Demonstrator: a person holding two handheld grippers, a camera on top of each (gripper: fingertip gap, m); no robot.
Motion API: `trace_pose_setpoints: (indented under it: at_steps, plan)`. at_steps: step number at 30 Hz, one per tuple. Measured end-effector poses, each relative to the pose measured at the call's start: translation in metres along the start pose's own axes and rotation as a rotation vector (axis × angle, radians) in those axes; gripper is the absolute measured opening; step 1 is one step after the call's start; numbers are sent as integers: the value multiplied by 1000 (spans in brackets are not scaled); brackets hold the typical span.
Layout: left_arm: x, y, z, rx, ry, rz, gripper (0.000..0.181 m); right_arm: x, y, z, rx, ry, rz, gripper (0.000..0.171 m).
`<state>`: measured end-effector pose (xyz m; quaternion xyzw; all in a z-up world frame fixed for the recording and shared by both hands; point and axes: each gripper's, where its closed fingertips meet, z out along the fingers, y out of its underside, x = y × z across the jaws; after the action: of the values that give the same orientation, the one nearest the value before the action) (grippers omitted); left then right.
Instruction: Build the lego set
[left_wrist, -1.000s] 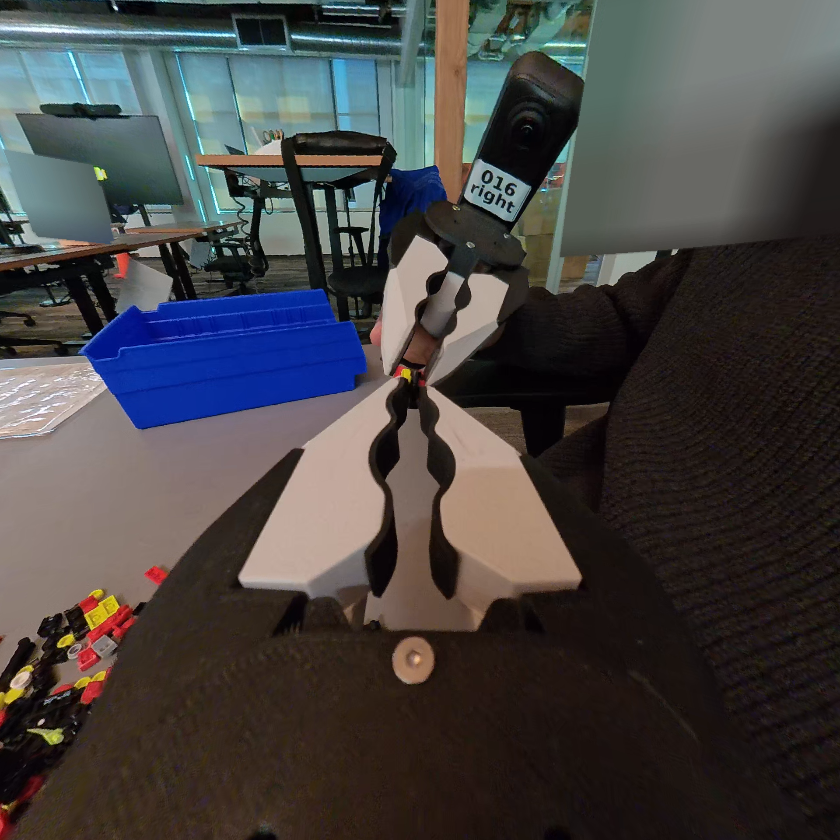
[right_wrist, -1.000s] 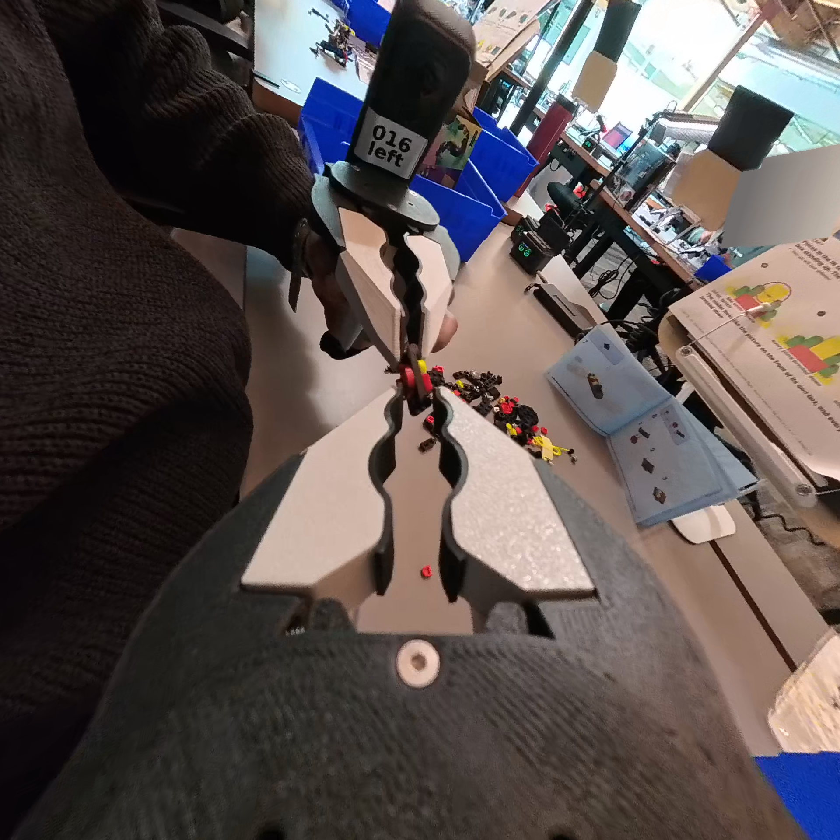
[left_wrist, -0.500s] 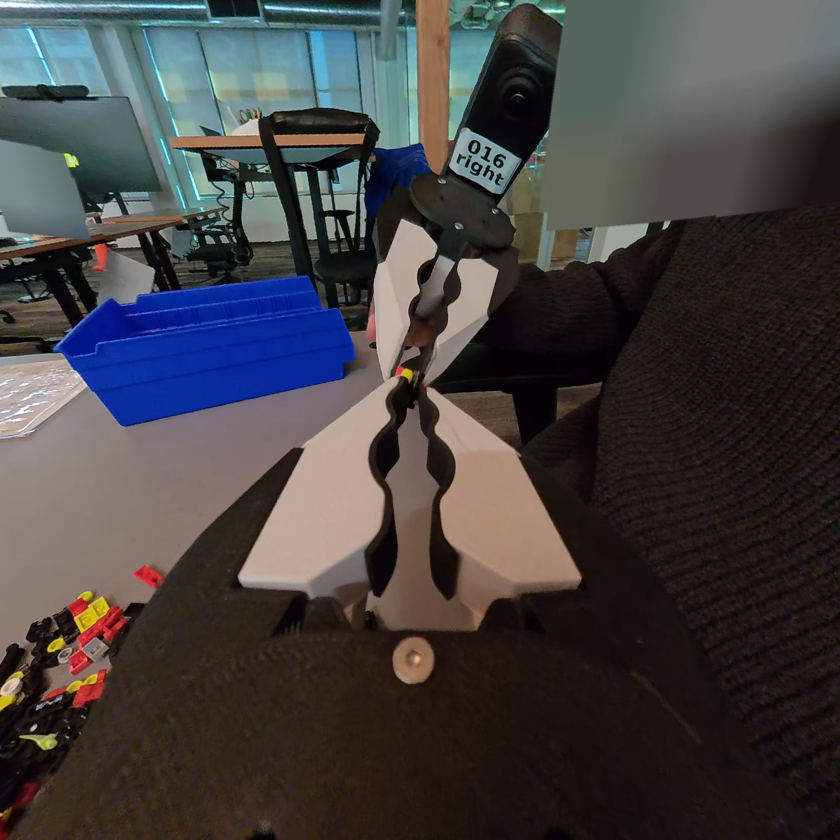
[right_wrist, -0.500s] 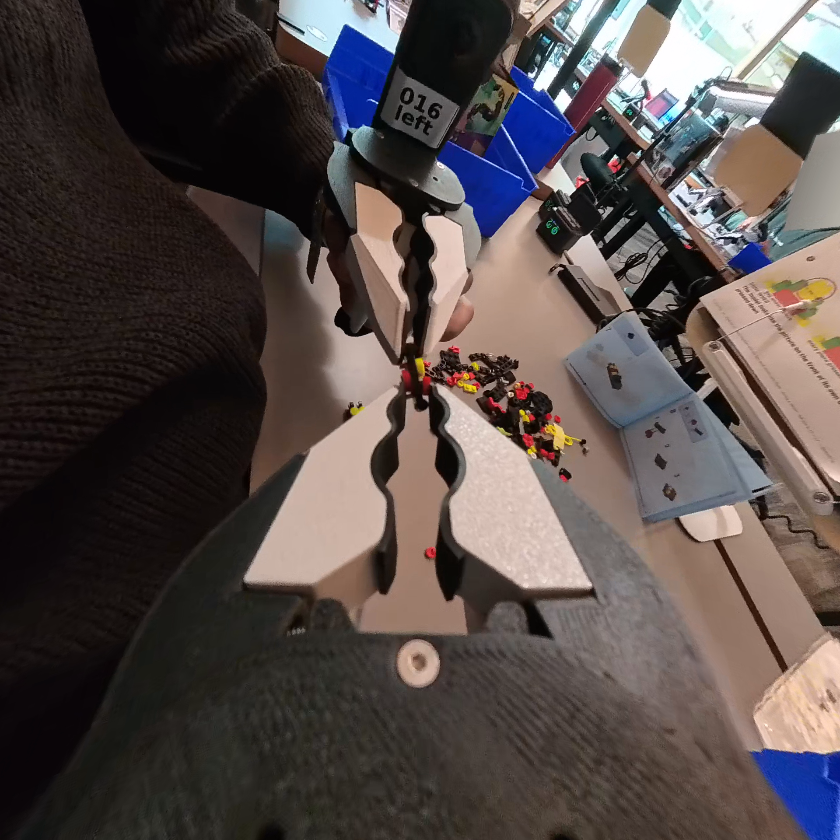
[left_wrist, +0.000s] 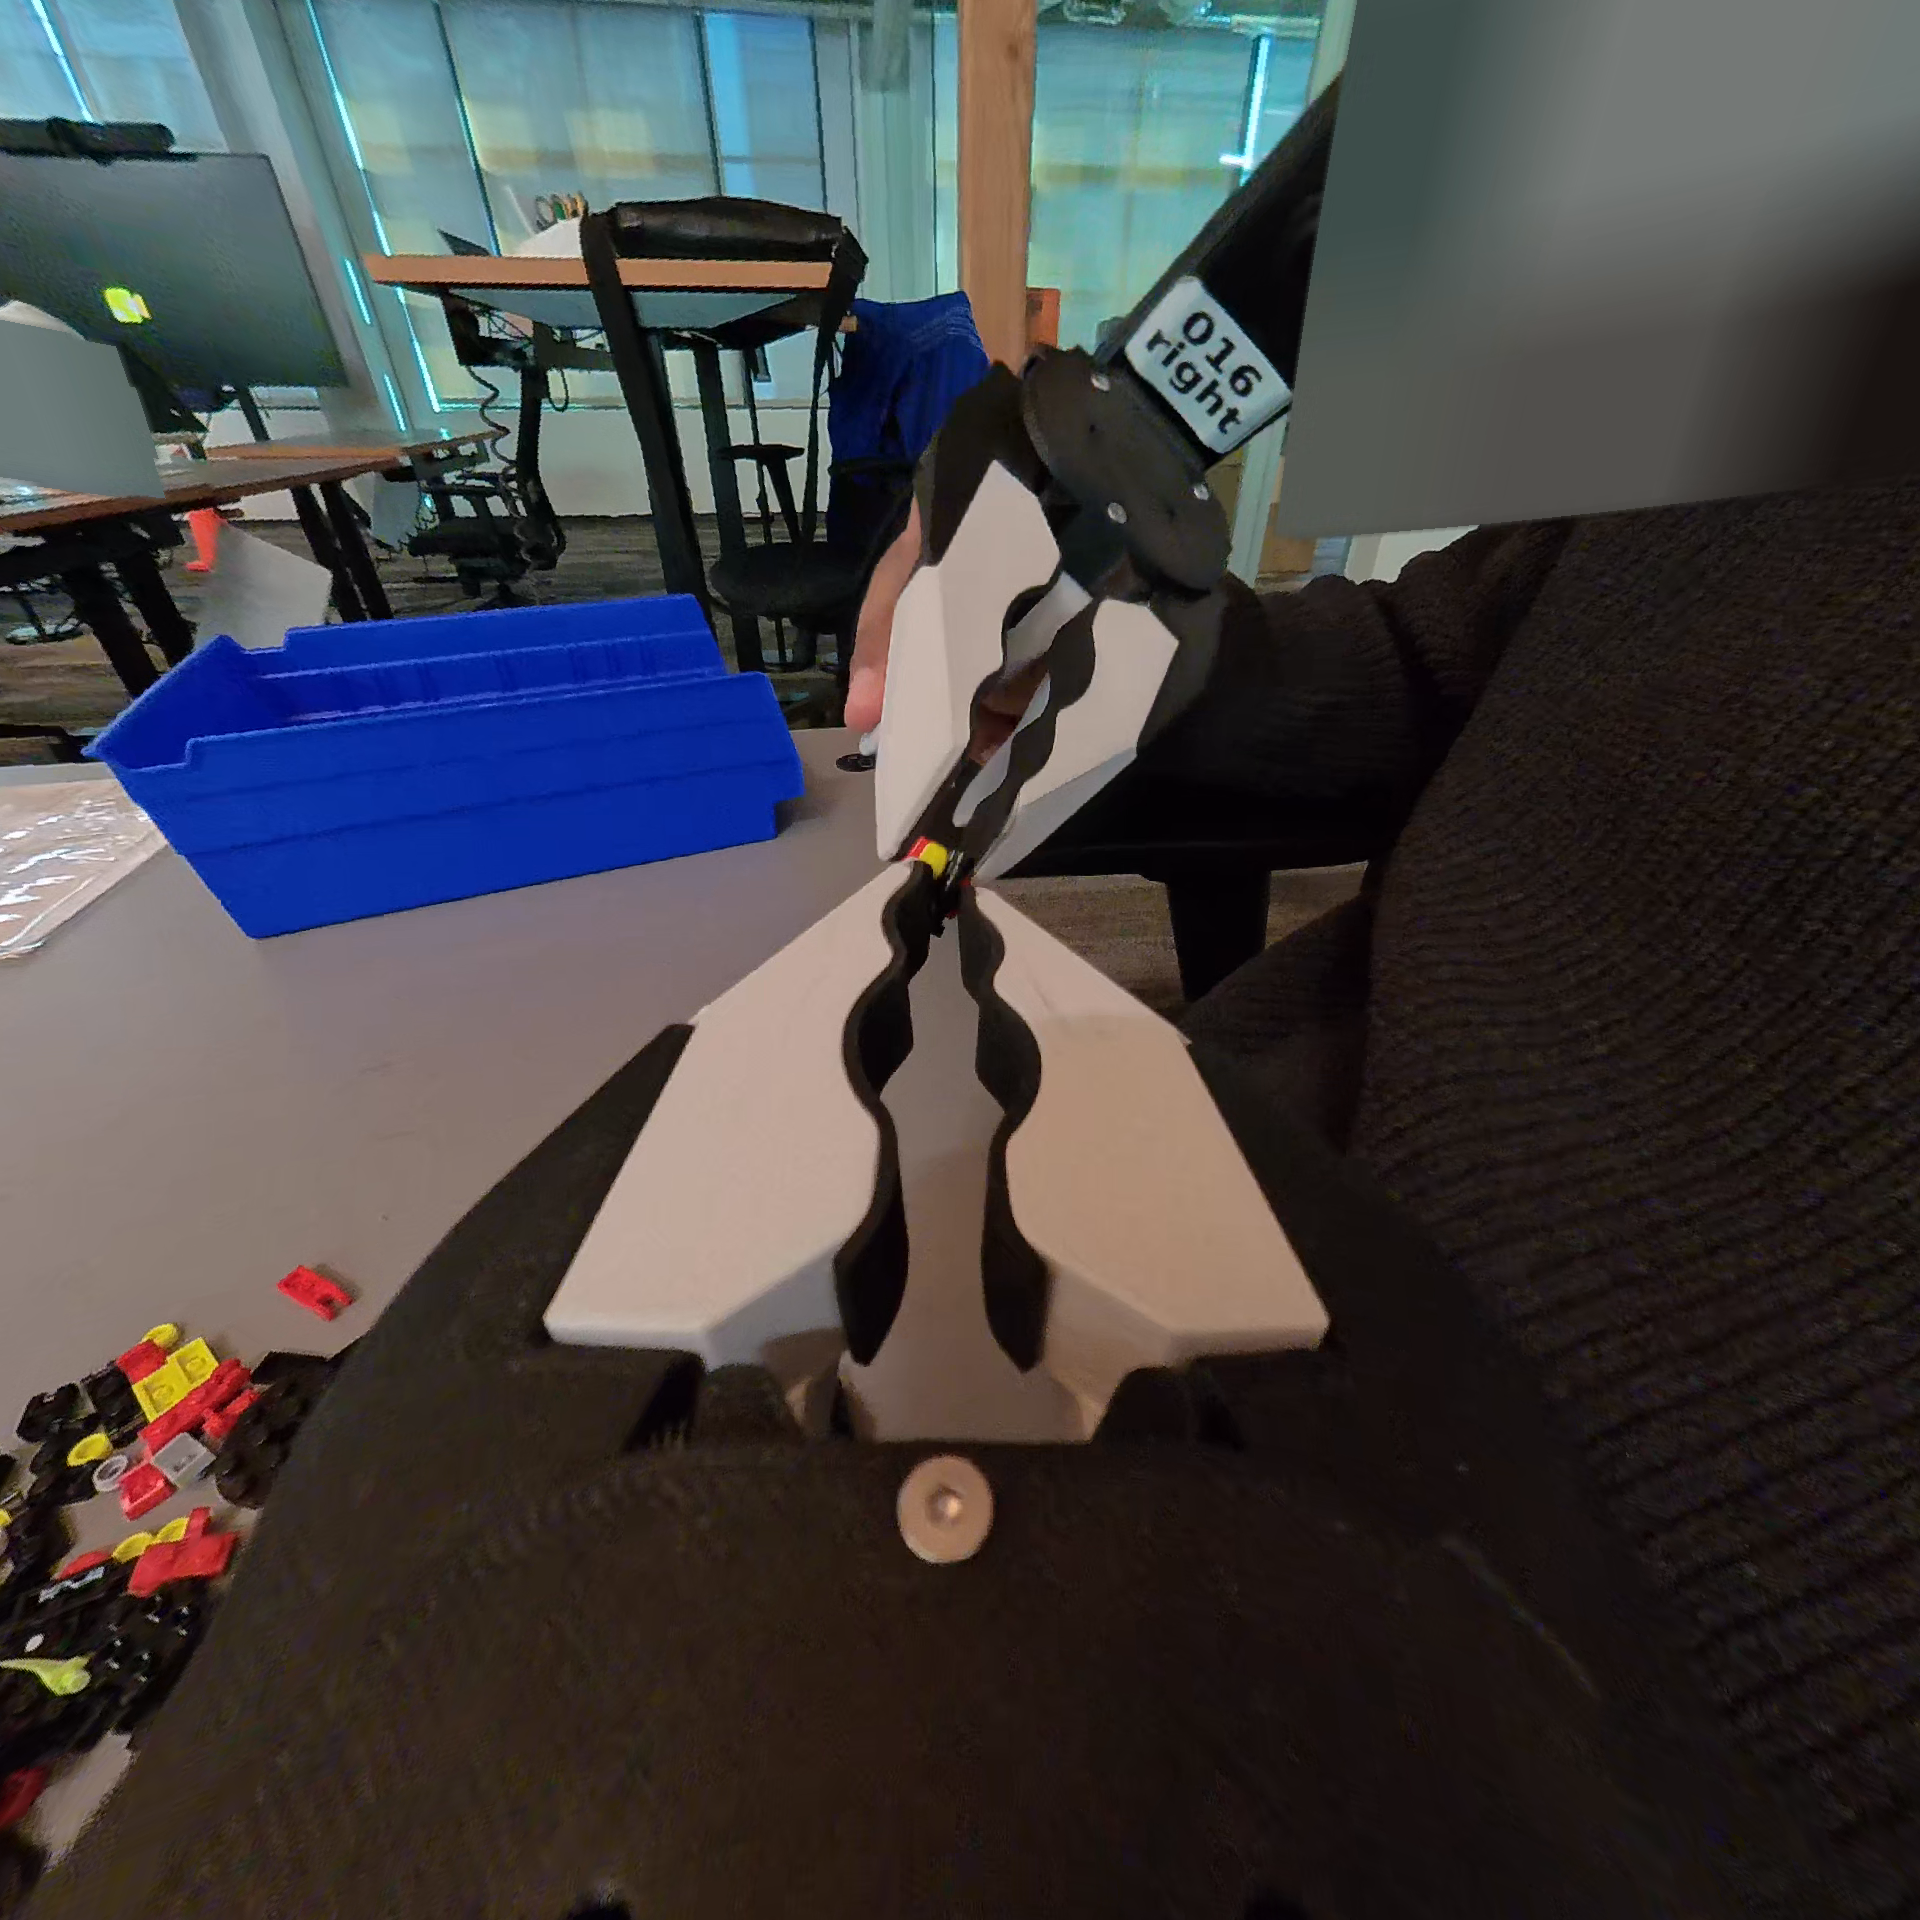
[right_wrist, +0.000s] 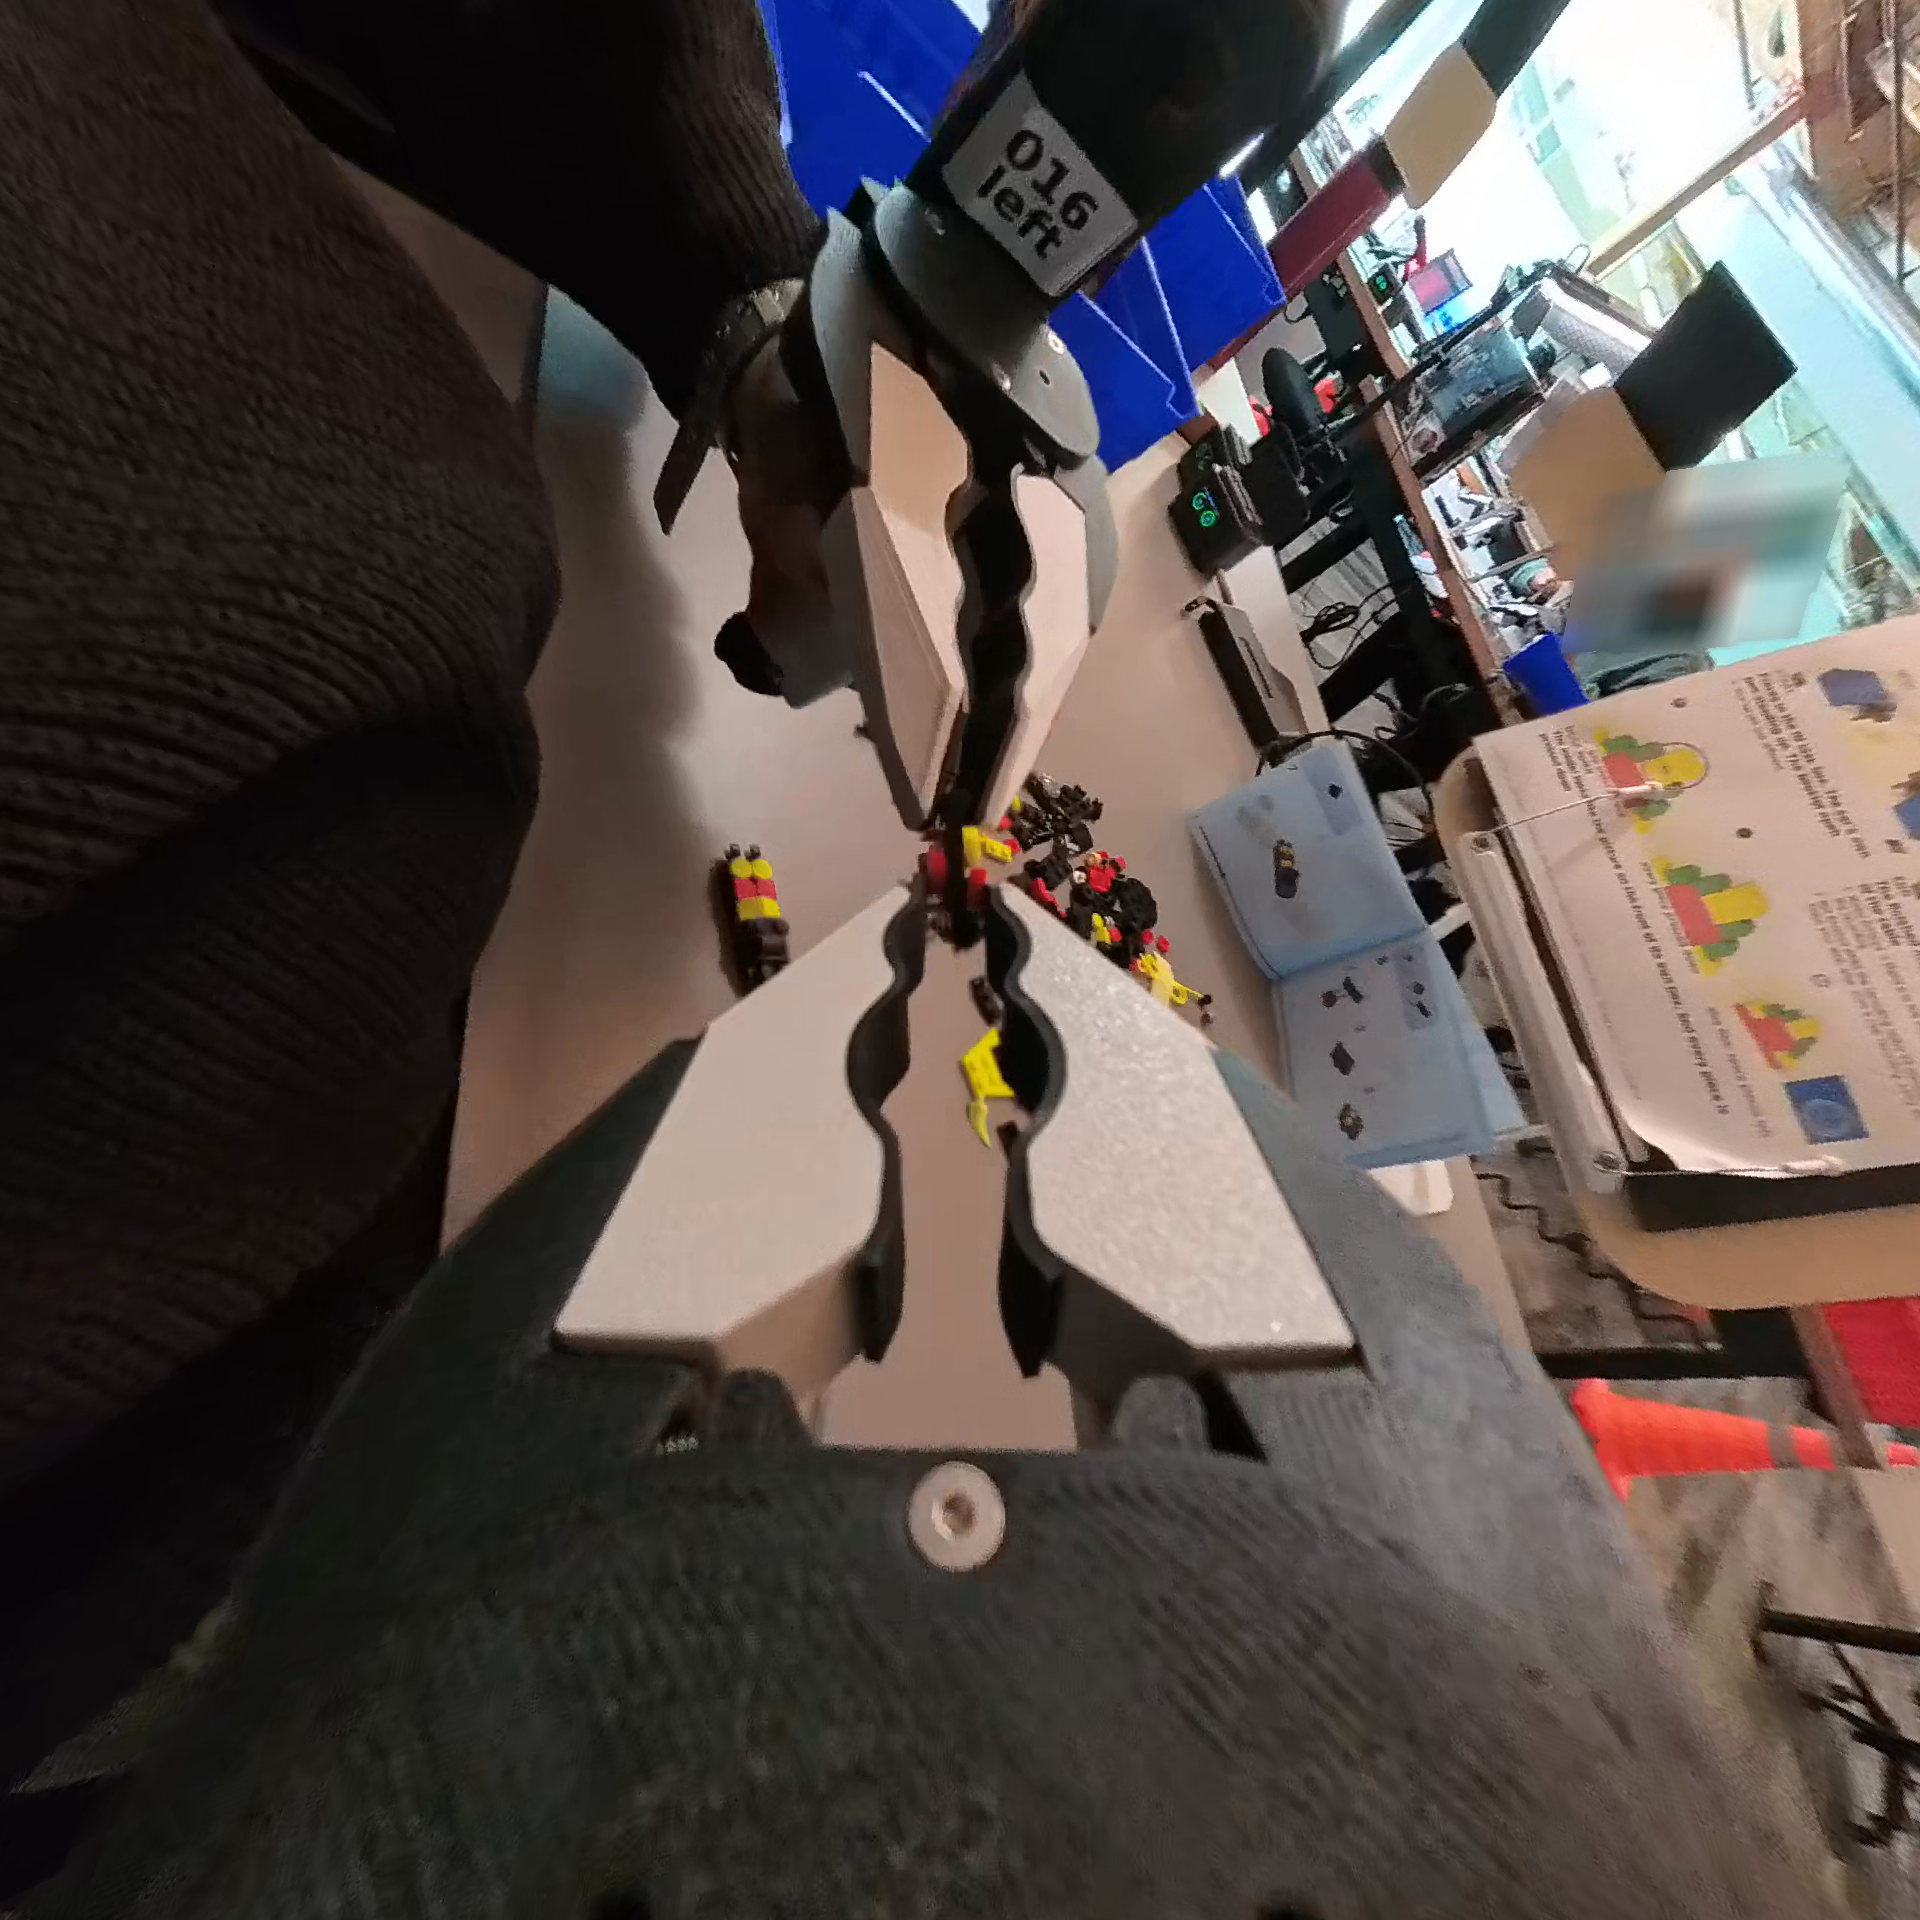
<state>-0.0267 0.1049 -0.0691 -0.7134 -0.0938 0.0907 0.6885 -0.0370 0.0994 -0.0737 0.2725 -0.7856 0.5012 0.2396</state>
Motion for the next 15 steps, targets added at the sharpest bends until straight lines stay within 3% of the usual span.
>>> trace_pose_setpoints:
  at_steps: [15]
  plan:
    - [-2, 5, 2, -16, -9, -17, 2, -1, 7, 1, -66, 1, -48, 9]
